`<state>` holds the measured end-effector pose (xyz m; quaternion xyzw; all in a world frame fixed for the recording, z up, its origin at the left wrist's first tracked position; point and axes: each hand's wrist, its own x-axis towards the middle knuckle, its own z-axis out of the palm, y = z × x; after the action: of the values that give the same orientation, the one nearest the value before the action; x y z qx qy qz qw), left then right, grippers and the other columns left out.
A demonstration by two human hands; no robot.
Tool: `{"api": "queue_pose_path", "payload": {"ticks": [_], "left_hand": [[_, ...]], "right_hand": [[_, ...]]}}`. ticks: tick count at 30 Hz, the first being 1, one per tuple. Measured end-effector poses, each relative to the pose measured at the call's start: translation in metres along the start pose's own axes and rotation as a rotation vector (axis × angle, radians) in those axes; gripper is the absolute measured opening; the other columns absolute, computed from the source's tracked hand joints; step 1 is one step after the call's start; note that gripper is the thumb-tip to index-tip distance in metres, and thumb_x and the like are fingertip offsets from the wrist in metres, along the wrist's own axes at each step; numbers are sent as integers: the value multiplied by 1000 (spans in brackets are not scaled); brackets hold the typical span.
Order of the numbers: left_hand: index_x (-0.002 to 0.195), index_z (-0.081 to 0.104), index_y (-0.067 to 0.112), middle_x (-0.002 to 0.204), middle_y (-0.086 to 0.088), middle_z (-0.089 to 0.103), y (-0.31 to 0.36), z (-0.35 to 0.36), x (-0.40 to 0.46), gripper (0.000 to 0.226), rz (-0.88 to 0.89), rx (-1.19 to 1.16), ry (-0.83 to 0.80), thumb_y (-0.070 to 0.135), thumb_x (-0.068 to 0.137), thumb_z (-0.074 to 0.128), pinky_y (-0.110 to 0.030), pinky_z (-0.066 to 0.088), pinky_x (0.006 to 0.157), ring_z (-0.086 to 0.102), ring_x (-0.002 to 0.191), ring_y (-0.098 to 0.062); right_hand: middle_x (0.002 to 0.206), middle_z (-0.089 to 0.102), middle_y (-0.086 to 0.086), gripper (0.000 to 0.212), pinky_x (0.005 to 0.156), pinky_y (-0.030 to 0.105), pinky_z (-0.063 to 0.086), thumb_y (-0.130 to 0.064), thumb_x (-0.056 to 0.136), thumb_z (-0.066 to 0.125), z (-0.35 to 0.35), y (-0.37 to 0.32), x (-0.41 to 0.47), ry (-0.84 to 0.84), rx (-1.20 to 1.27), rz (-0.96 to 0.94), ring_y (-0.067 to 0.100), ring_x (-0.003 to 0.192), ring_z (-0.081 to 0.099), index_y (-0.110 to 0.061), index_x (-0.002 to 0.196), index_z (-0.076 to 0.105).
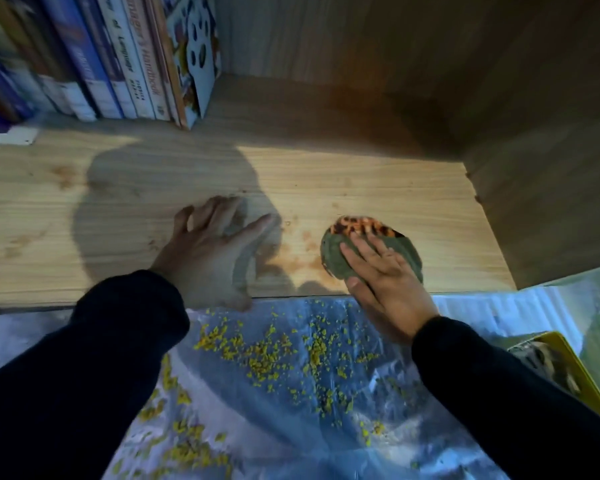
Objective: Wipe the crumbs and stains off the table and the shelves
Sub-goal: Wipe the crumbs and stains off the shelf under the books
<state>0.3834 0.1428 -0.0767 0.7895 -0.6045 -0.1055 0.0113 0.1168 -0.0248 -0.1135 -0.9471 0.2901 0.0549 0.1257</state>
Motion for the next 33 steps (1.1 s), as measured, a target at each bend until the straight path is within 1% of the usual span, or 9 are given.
{"api": "queue_pose_path", "payload": {"ticks": [3,7,10,12,15,20,24,29,33], "left_hand": [[157,19,41,163,-12,19,-6,8,-4,134,-40,42,10,82,41,72,-61,20,114,19,149,-39],[156,22,41,161,-16,21,-11,15,-19,134,-66,11,144,77,35,68,-62,26,110,23,147,-41],[156,20,41,161,-16,19,-14,13,-18,135,-52,-1,136,77,37,72,-63,27,108,23,146,-42],[157,12,43,163,-15,11,-13,9,-11,139,-30,0,94,76,36,73,-63,24,108,15,149,-41],[157,-3,46,164,-15,-2,-3,5,-5,138,-11,5,81,69,43,72,-63,20,109,5,151,-40],[157,-3,46,164,-18,4,10,14,-3,142,-56,61,106,60,39,75,-62,27,107,14,150,-41],[156,-5,48,164,-16,4,14,14,1,133,-56,37,134,58,51,77,-62,27,108,14,150,-40],[148,-25,51,162,-12,-24,14,10,8,147,-72,-29,52,52,52,86,-61,12,113,-13,152,-36],[154,-11,47,164,-17,-7,17,9,-1,149,-156,43,73,62,42,86,-63,20,110,3,151,-39]], "right_hand": [[169,10,-9,63,124,41,8,-50,100,20,-12,9,41,78,19,160,17,157,4,-32,160,22],[171,6,-2,58,126,45,8,-37,106,25,-29,-18,131,99,70,319,26,157,2,-23,162,17],[170,7,-4,58,126,46,11,-37,105,26,-15,-49,88,66,55,212,23,157,2,-21,161,22],[168,11,-8,65,126,41,8,-46,100,15,-5,-60,26,43,75,126,17,157,2,-23,160,24],[168,16,-7,68,127,39,10,-47,98,11,-15,-21,25,28,18,167,17,157,8,-24,161,22],[168,20,7,55,124,39,16,-36,106,28,-66,75,107,94,-136,480,26,154,19,-21,159,26],[163,31,13,52,122,40,23,-33,107,30,-60,70,103,97,-67,514,32,150,27,-19,157,31],[168,20,-1,61,125,45,15,-43,103,19,-24,42,17,90,-59,435,22,155,15,-24,160,23],[151,46,12,61,115,47,37,-45,91,33,-63,97,105,148,-144,558,35,137,45,-24,147,44]]}}
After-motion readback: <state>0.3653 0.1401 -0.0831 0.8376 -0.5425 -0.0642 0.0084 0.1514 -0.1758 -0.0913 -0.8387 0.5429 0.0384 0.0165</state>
